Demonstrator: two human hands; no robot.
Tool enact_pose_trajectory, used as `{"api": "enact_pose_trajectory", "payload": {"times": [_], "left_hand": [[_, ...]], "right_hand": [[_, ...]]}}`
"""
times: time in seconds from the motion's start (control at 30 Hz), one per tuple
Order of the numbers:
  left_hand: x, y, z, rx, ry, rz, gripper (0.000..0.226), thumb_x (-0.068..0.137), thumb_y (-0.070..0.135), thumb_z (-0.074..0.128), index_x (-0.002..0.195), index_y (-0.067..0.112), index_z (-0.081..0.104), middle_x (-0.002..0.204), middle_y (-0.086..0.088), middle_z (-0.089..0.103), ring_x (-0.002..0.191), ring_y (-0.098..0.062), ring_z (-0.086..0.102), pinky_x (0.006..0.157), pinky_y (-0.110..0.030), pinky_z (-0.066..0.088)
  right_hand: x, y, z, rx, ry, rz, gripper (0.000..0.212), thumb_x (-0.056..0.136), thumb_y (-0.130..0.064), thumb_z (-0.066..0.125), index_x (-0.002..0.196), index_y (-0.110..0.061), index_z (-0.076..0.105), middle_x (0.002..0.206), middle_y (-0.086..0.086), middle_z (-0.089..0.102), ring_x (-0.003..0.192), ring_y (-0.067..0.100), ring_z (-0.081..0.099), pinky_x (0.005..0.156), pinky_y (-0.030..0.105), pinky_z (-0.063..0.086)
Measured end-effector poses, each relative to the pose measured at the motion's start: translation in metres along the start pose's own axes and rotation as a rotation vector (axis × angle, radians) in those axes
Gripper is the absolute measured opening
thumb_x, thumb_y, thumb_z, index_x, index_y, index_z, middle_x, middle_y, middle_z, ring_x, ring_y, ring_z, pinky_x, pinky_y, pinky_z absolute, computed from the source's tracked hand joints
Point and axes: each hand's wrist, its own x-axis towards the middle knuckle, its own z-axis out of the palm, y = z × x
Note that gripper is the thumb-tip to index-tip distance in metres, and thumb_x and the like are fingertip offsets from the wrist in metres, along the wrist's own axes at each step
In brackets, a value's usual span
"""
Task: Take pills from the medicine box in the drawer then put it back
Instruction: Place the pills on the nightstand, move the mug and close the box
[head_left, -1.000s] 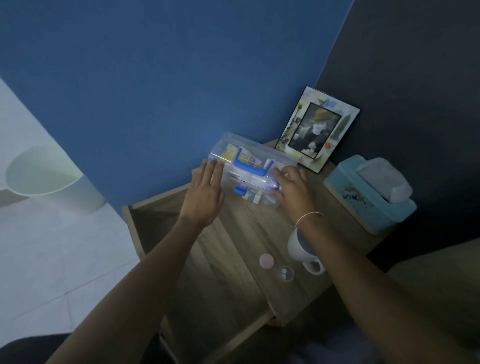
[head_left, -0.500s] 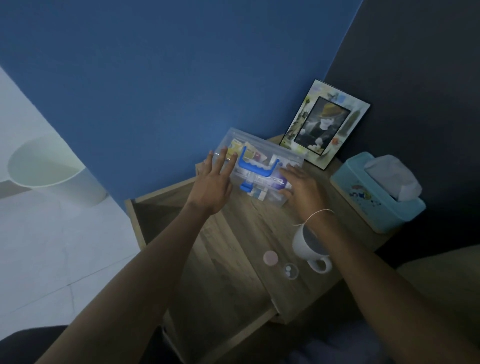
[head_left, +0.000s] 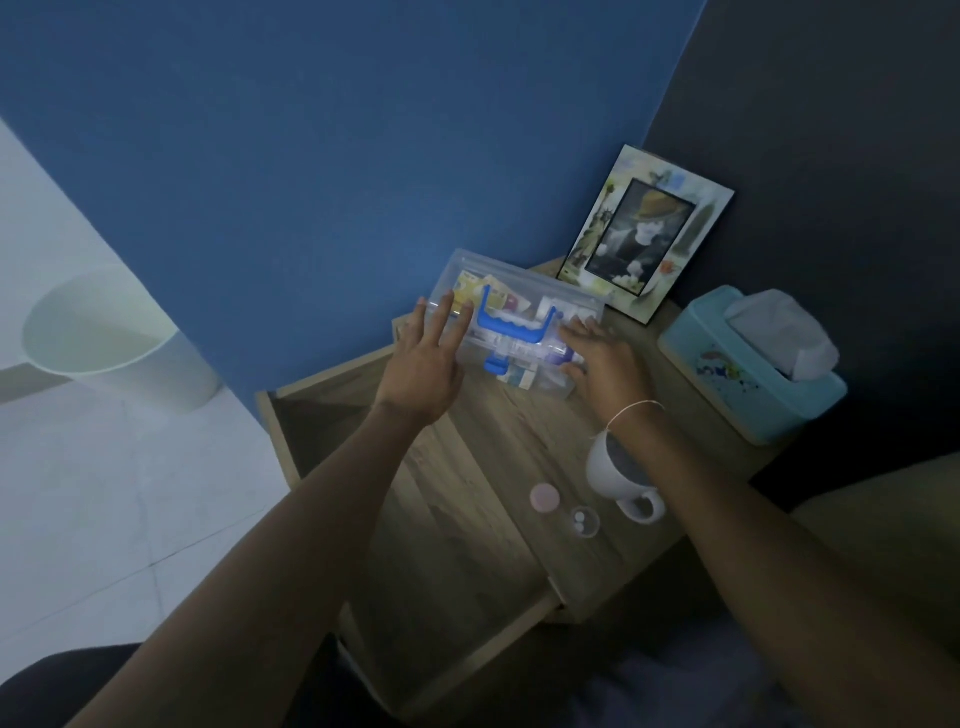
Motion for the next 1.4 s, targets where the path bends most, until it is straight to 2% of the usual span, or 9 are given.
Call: {"api": "enact_pose_trajectory", "payload": {"times": [0.13,0.27,0.4,0.53,0.73,0.97,1.1,1.27,1.4], "left_hand": [[0.007,-0.007,-0.01,0.092,-0.029,0.077,0.079,0.09,0.043,0.05,0.151,0.015,0.009,0.161,-0.011,0.002,0.148,-0.034,-0.004,0.121,-0.048,0.003],[0.024,-0.005,-0.019,0.048,-0.011,0.133,0.081,0.085,0.056,0.054,0.148,0.012,0.026,0.159,-0.011,0.02,0.147,-0.03,0.014,0.121,-0.044,0.004],[0.022,-0.001,-0.013,-0.043,0.047,0.106,0.072,0.087,0.053,0.053,0.144,0.012,0.035,0.154,-0.011,0.032,0.144,-0.029,0.024,0.12,-0.042,0.014],[0.023,0.01,-0.007,-0.003,0.154,0.053,0.062,0.09,0.05,0.05,0.138,0.009,0.044,0.147,-0.014,0.043,0.139,-0.032,0.034,0.117,-0.043,0.023],[0.024,0.01,0.003,0.009,0.193,0.03,0.062,0.092,0.05,0.047,0.138,0.01,0.043,0.147,-0.013,0.043,0.139,-0.03,0.034,0.119,-0.043,0.021],[0.026,0.007,0.004,0.012,0.202,0.063,0.07,0.086,0.058,0.049,0.135,0.009,0.047,0.141,-0.014,0.048,0.134,-0.032,0.04,0.117,-0.046,0.027],[0.027,0.007,0.005,0.114,0.217,0.078,0.07,0.086,0.061,0.042,0.131,0.007,0.05,0.137,-0.015,0.052,0.129,-0.033,0.045,0.112,-0.046,0.033],[0.029,0.007,0.008,0.281,0.203,0.088,0.073,0.09,0.062,0.029,0.131,0.005,0.046,0.135,-0.018,0.052,0.126,-0.035,0.048,0.108,-0.049,0.038],[0.028,0.008,0.013,0.341,0.188,0.075,0.071,0.092,0.061,0.028,0.134,0.006,0.042,0.135,-0.018,0.051,0.126,-0.035,0.047,0.107,-0.051,0.038]], "right_hand": [[0.009,-0.002,-0.008,-0.034,-0.065,-0.003,0.042,0.086,-0.006,0.062,0.127,-0.002,0.055,0.14,0.018,0.05,0.133,0.03,0.042,0.112,0.041,0.027],[0.008,-0.002,-0.007,0.053,-0.073,0.04,0.046,0.086,-0.005,0.062,0.131,-0.004,0.052,0.144,0.017,0.046,0.136,0.026,0.039,0.112,0.035,0.03],[0.006,-0.001,-0.003,0.067,-0.055,0.051,0.047,0.088,-0.009,0.062,0.133,-0.004,0.05,0.145,0.016,0.044,0.138,0.024,0.037,0.112,0.03,0.026],[0.003,0.0,0.001,0.109,-0.027,0.068,0.049,0.089,-0.01,0.061,0.136,-0.006,0.046,0.146,0.014,0.043,0.14,0.022,0.033,0.113,0.026,0.021],[0.001,0.002,0.007,0.102,0.022,0.054,0.047,0.09,-0.013,0.059,0.135,-0.008,0.047,0.145,0.012,0.044,0.14,0.021,0.033,0.113,0.035,0.029],[0.001,0.004,0.011,0.122,0.048,0.032,0.048,0.089,-0.008,0.06,0.135,-0.007,0.048,0.144,0.012,0.045,0.139,0.022,0.034,0.113,0.033,0.027],[0.001,0.006,0.012,0.133,0.047,0.034,0.048,0.089,-0.009,0.061,0.135,-0.007,0.047,0.145,0.012,0.045,0.139,0.02,0.033,0.111,0.026,0.021],[0.001,0.006,0.013,0.133,0.058,0.036,0.047,0.089,-0.009,0.06,0.135,-0.008,0.048,0.144,0.012,0.046,0.139,0.021,0.034,0.112,0.031,0.026],[0.001,0.007,0.014,0.125,0.067,0.04,0.046,0.089,-0.009,0.059,0.135,-0.009,0.048,0.144,0.011,0.046,0.139,0.02,0.034,0.112,0.03,0.025]]}}
